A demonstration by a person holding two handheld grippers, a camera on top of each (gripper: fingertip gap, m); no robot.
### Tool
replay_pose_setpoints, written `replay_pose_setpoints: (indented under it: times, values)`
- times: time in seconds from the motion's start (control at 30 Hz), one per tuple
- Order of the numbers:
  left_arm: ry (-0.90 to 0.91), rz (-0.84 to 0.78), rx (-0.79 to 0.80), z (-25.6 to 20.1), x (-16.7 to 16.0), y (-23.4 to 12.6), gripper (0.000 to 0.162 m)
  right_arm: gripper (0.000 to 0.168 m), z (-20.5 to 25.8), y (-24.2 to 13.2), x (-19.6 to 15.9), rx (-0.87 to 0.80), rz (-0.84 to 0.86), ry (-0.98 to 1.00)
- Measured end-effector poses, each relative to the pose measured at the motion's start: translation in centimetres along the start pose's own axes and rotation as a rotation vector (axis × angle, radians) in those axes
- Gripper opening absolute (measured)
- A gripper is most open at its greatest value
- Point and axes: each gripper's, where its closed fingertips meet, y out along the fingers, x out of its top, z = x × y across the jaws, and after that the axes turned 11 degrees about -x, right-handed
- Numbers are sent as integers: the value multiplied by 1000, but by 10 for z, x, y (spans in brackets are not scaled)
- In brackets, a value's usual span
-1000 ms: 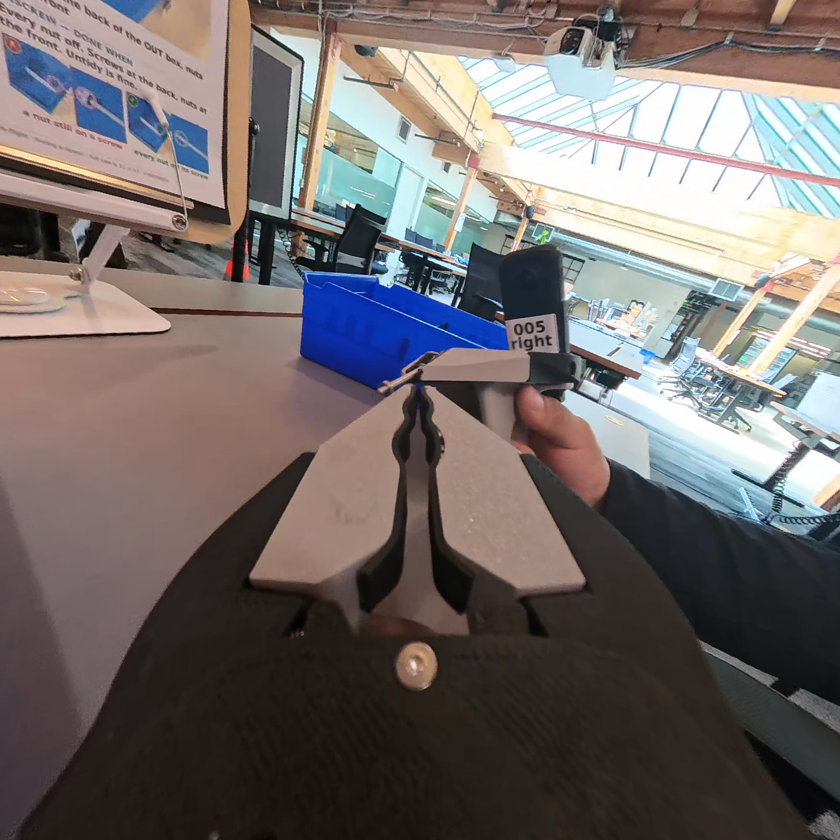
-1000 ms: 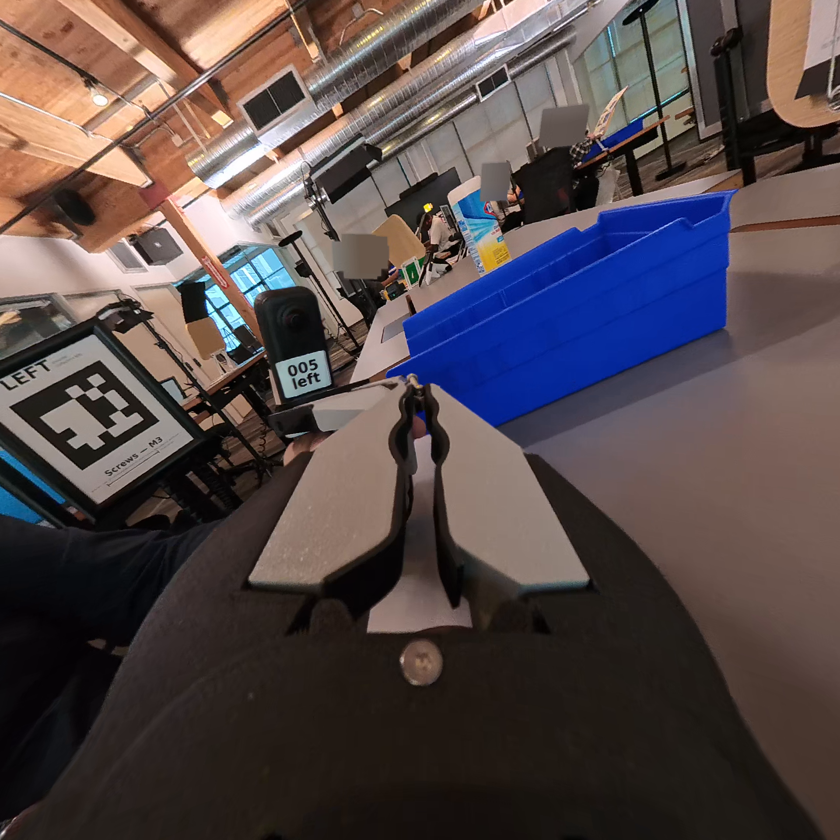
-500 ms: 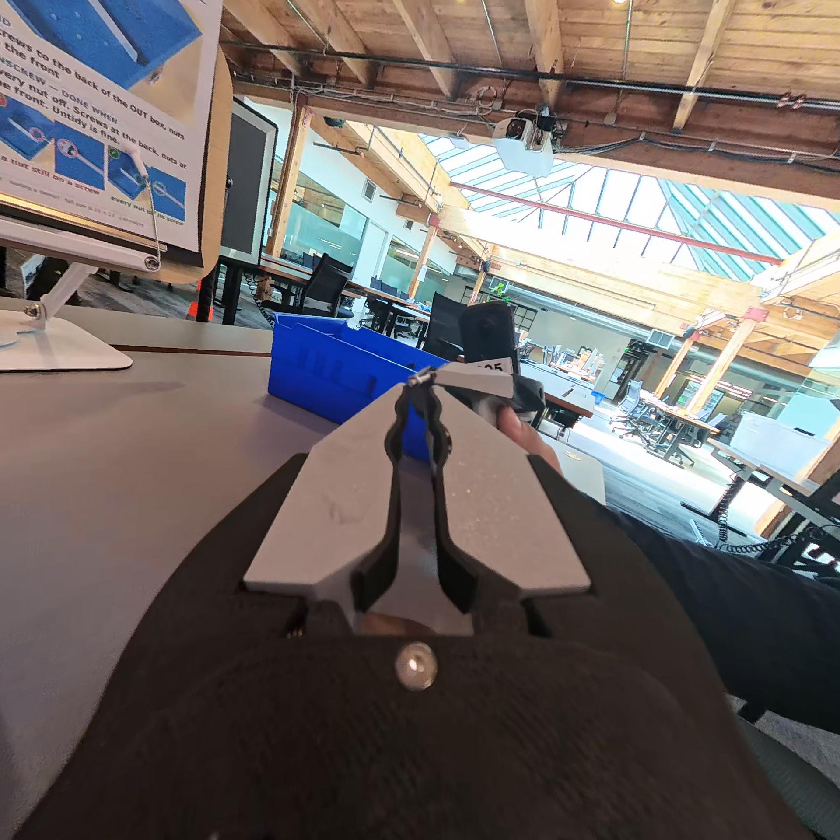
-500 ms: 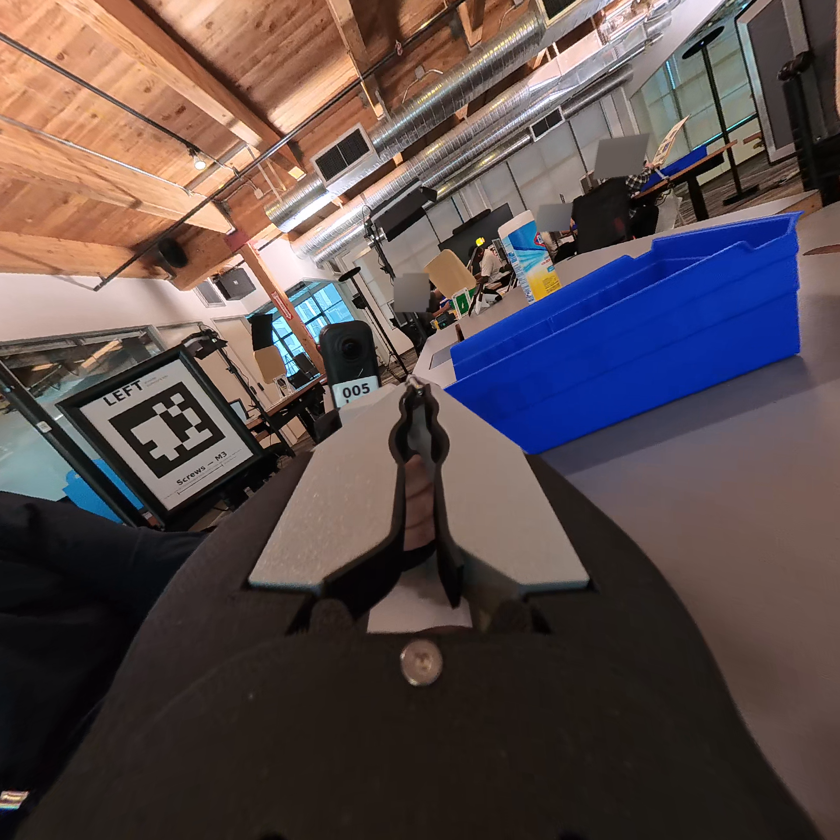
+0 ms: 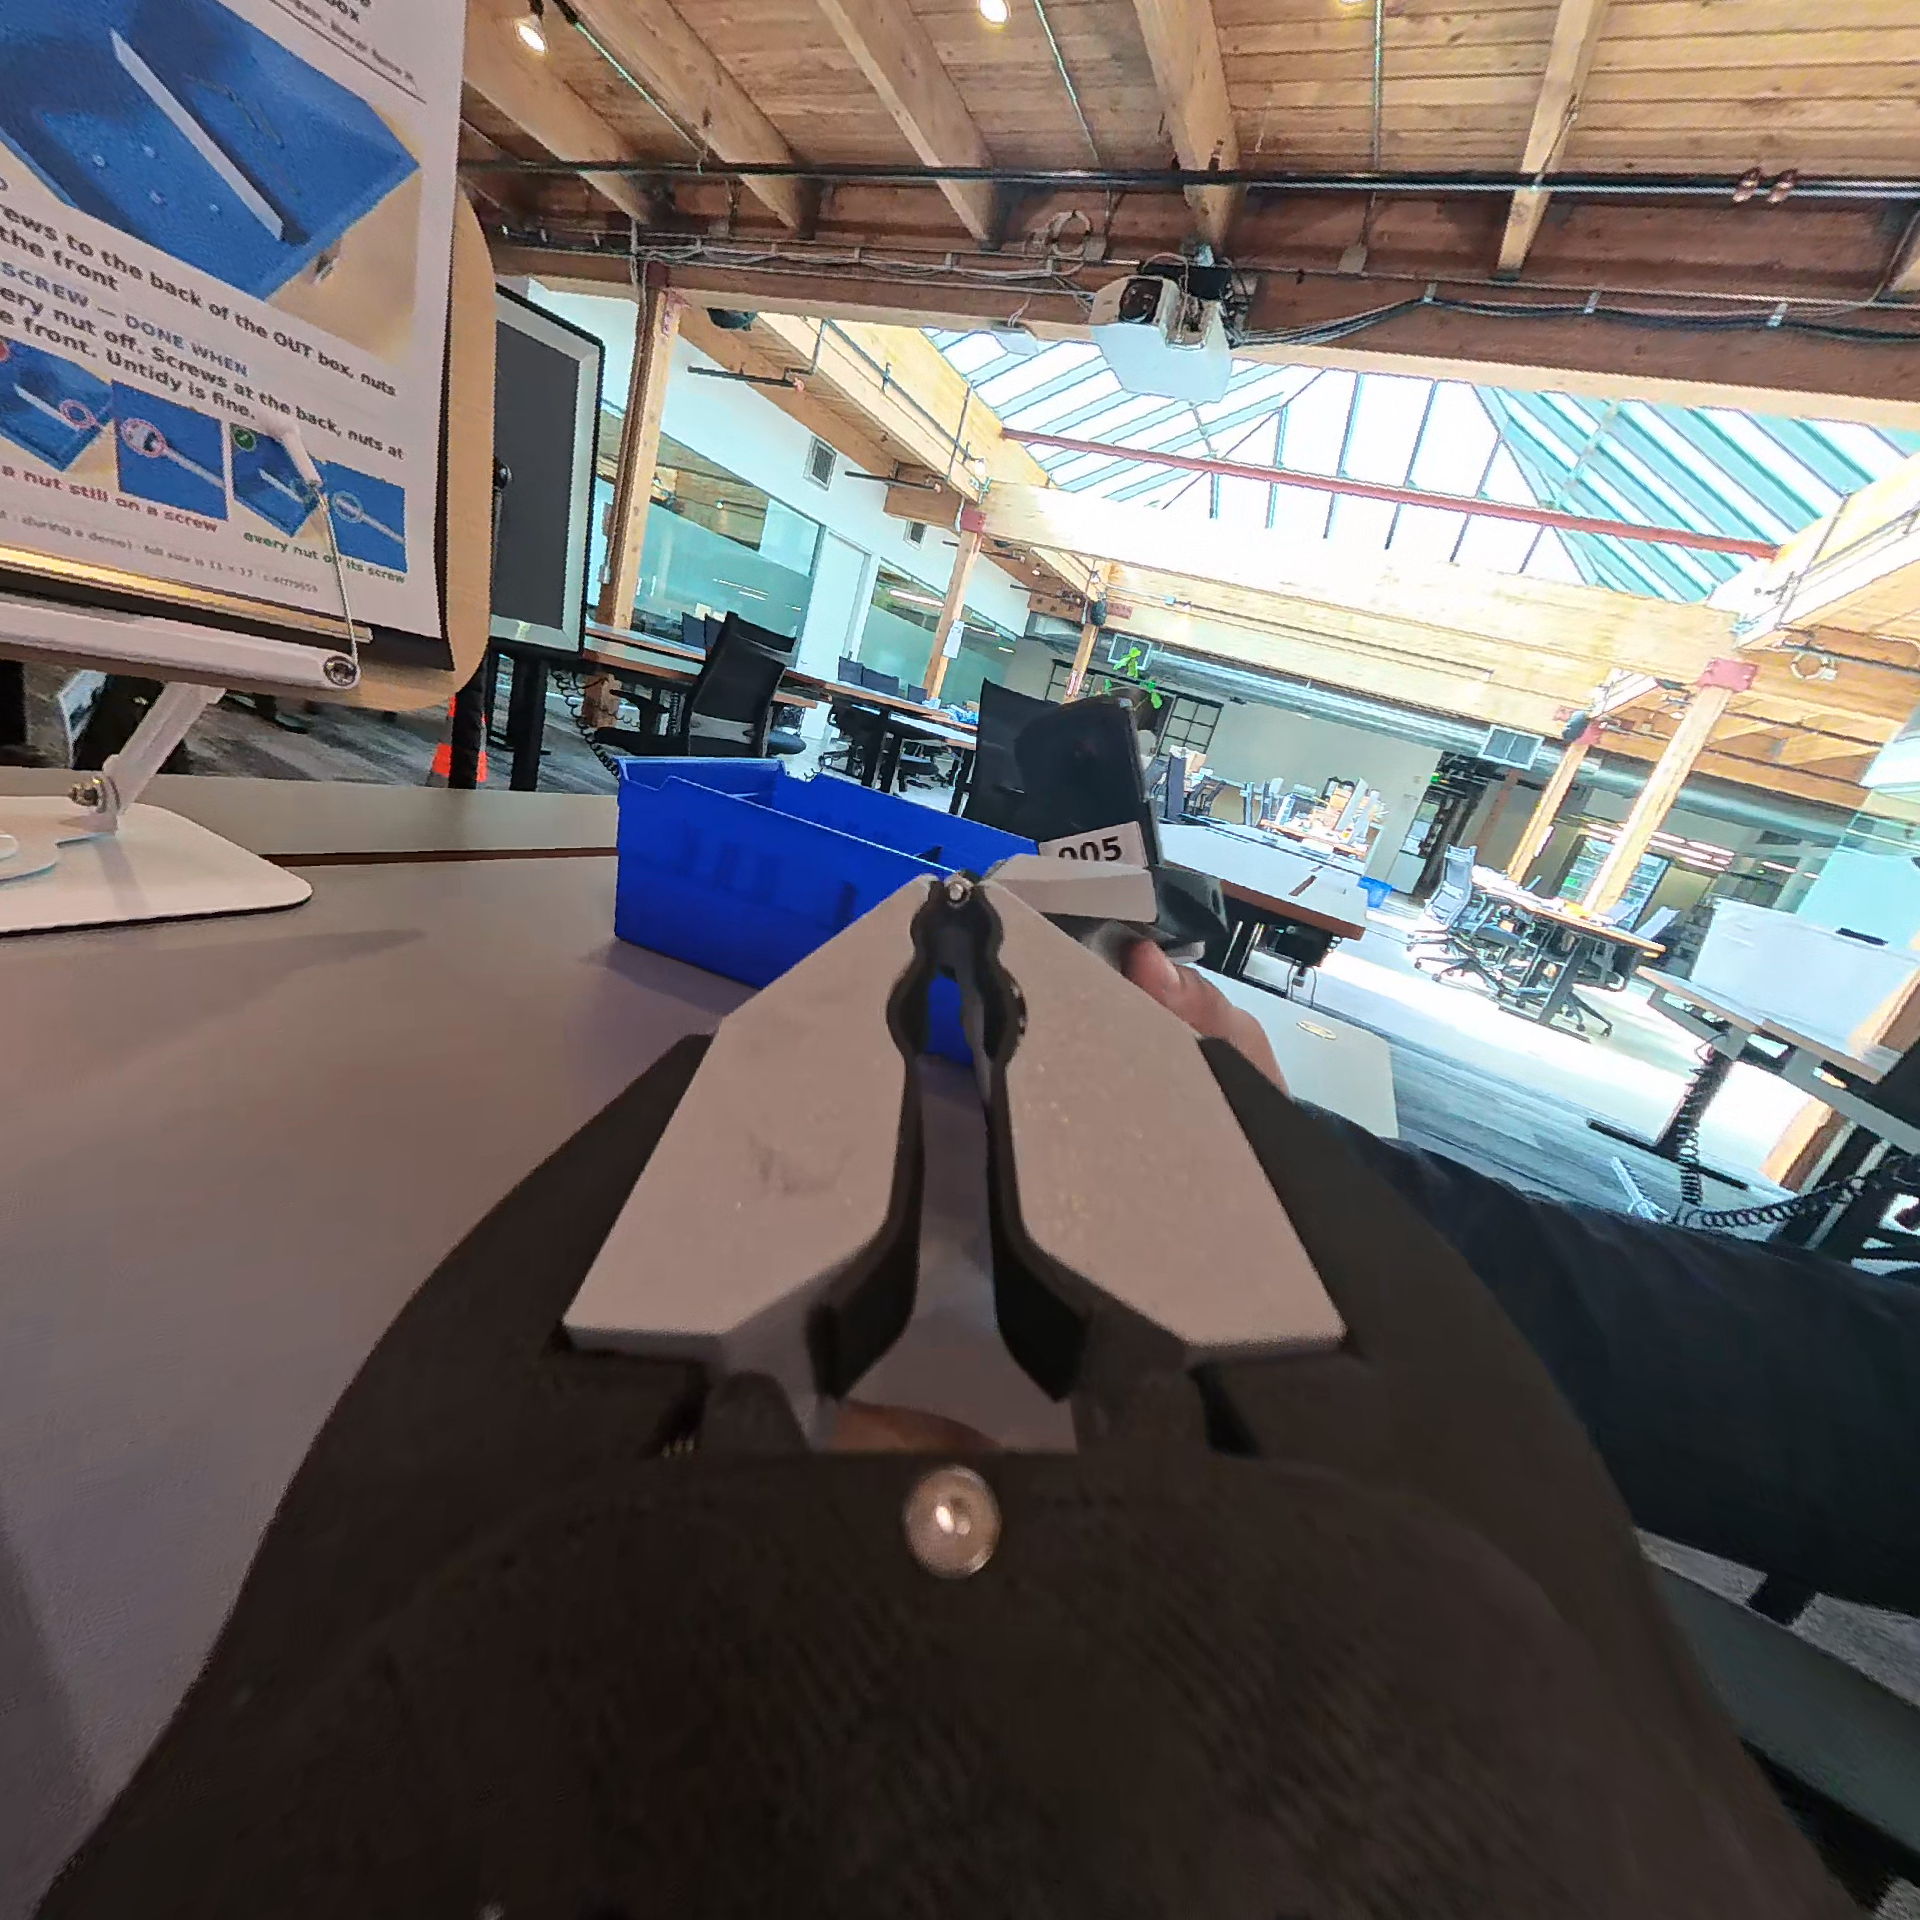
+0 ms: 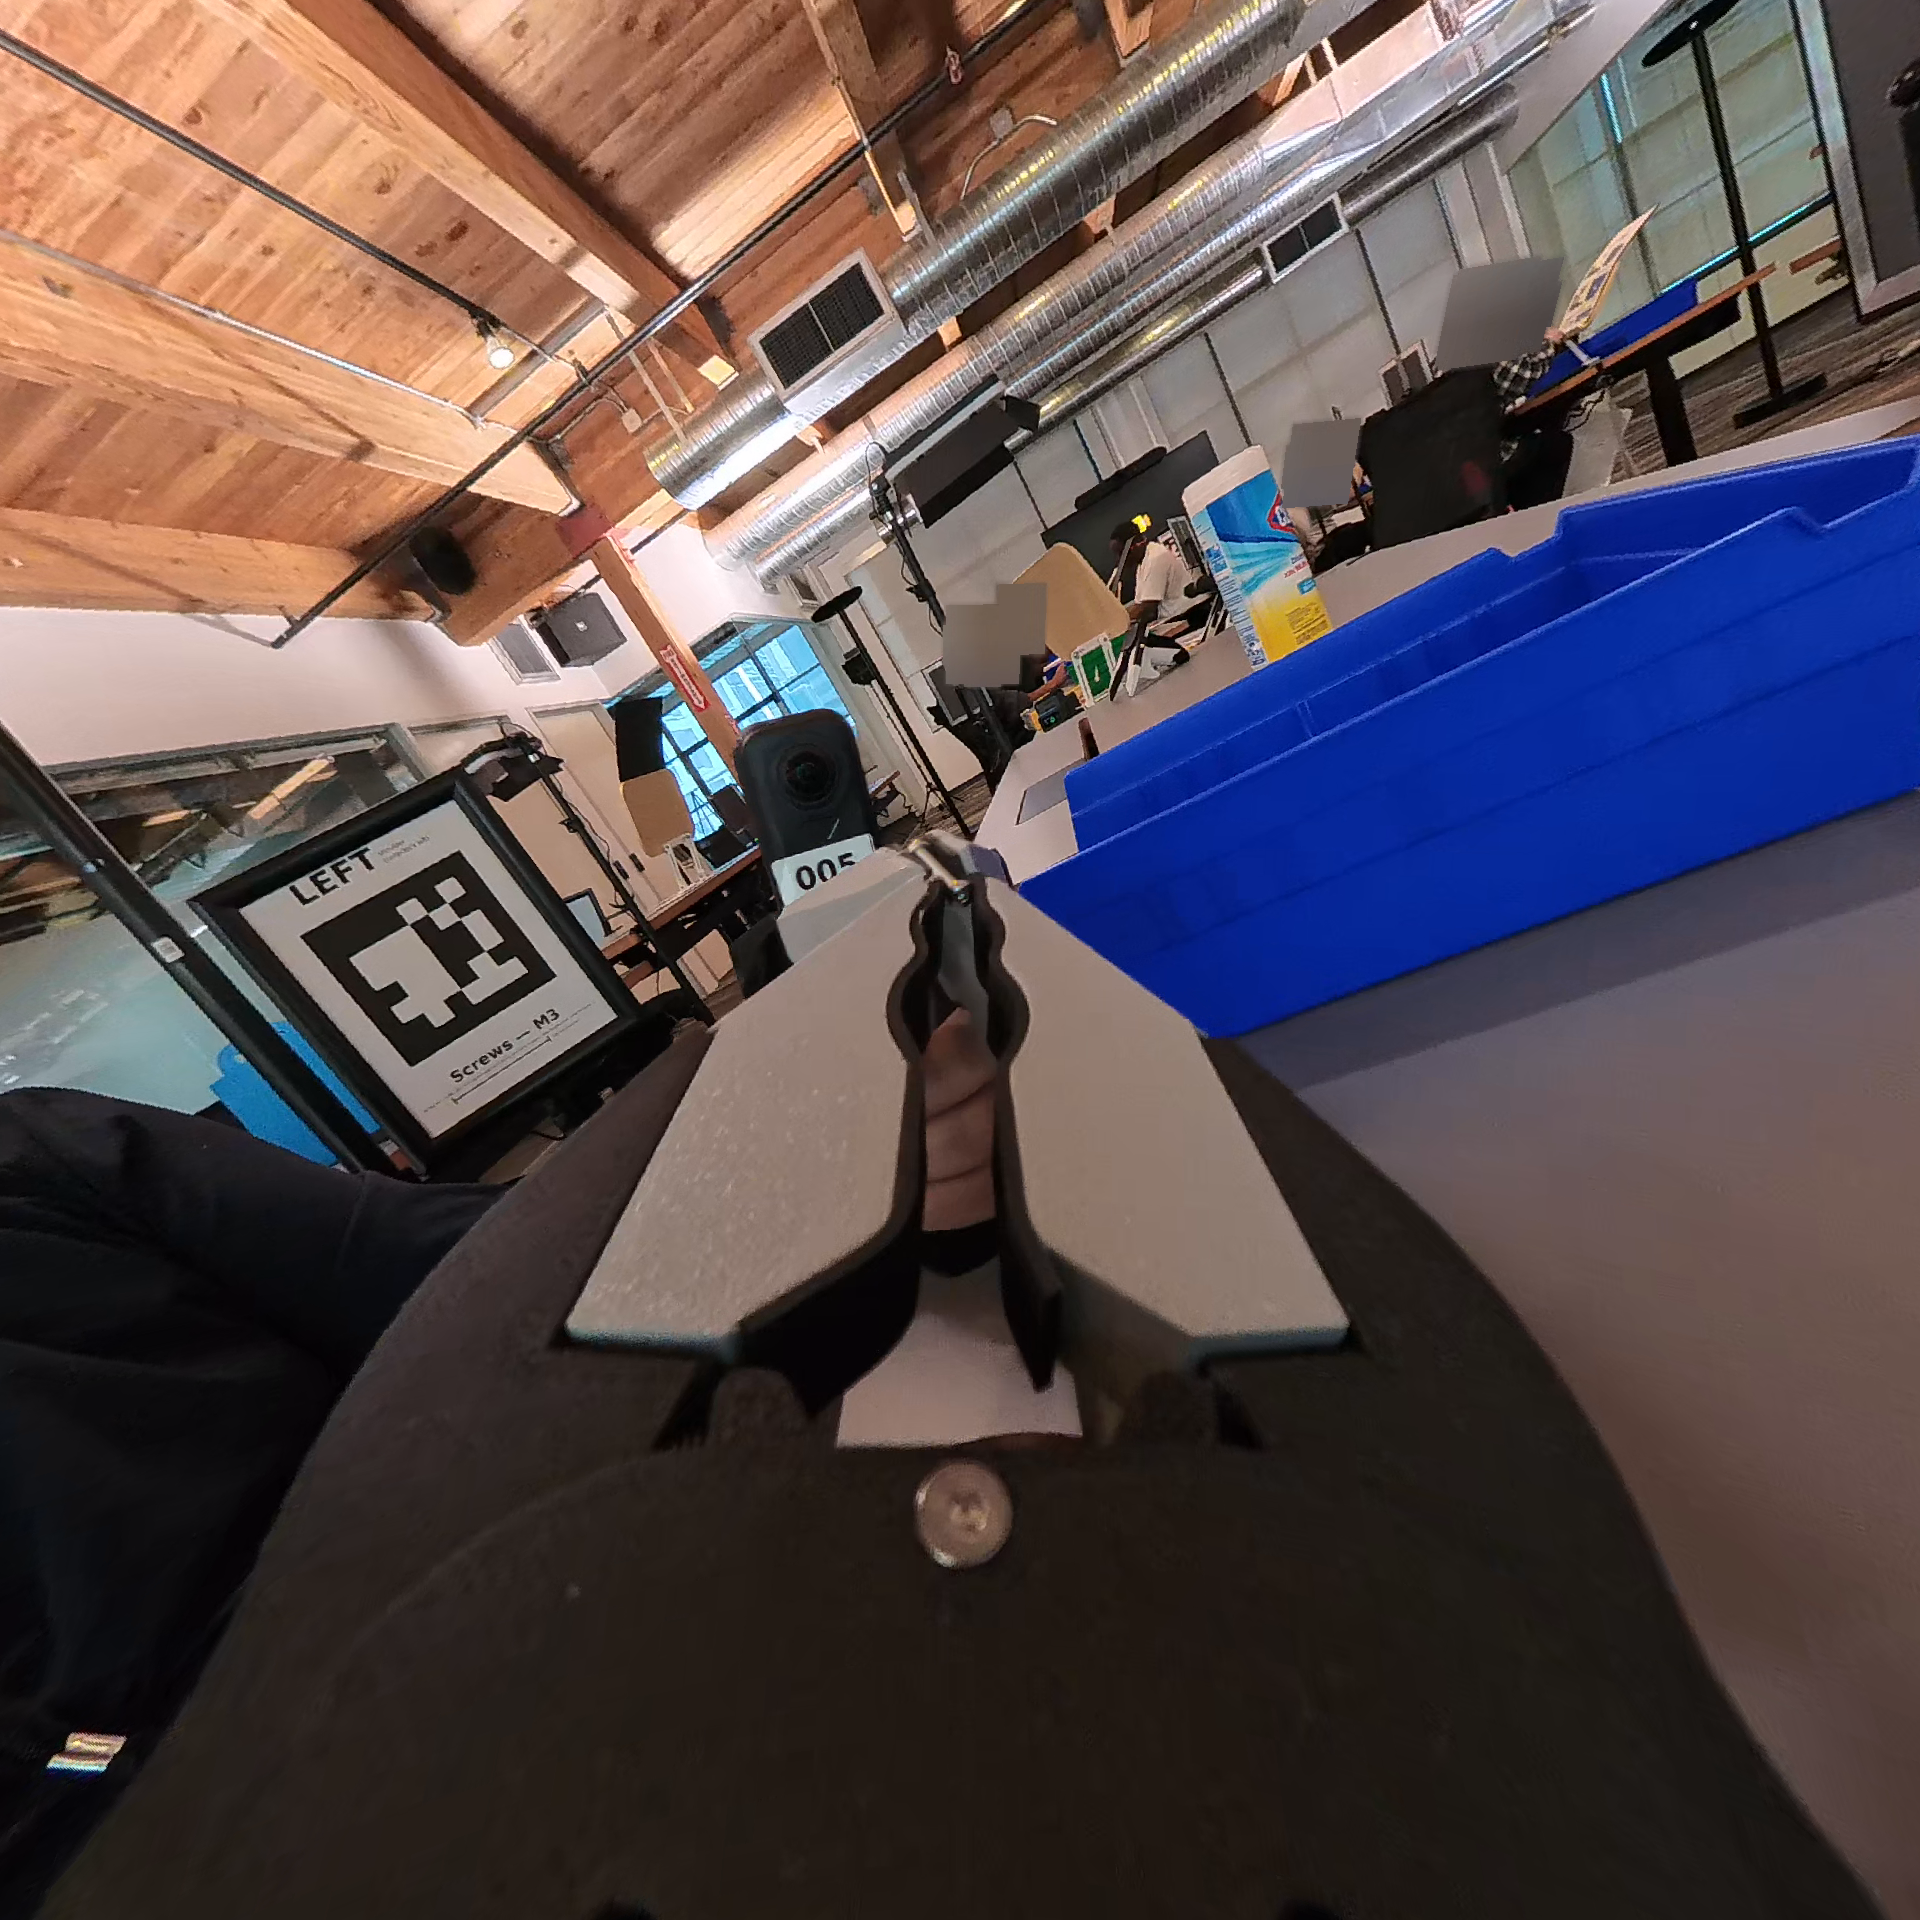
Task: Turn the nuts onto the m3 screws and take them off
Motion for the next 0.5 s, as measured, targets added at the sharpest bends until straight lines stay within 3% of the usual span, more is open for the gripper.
replay_pose_setpoints:
  times: [0.03,0.37,0.5]
  values:
    - [4,3,-2,0,0,0,2,2,0,0,0,-2,4,-7]
    - [9,44,-1,0,-6,-1,1,0,-4,-2,-21,-86,158,-199]
    - [11,96,44,8,-15,-1,2,4,-21,-7,-31,-208,238,-349]
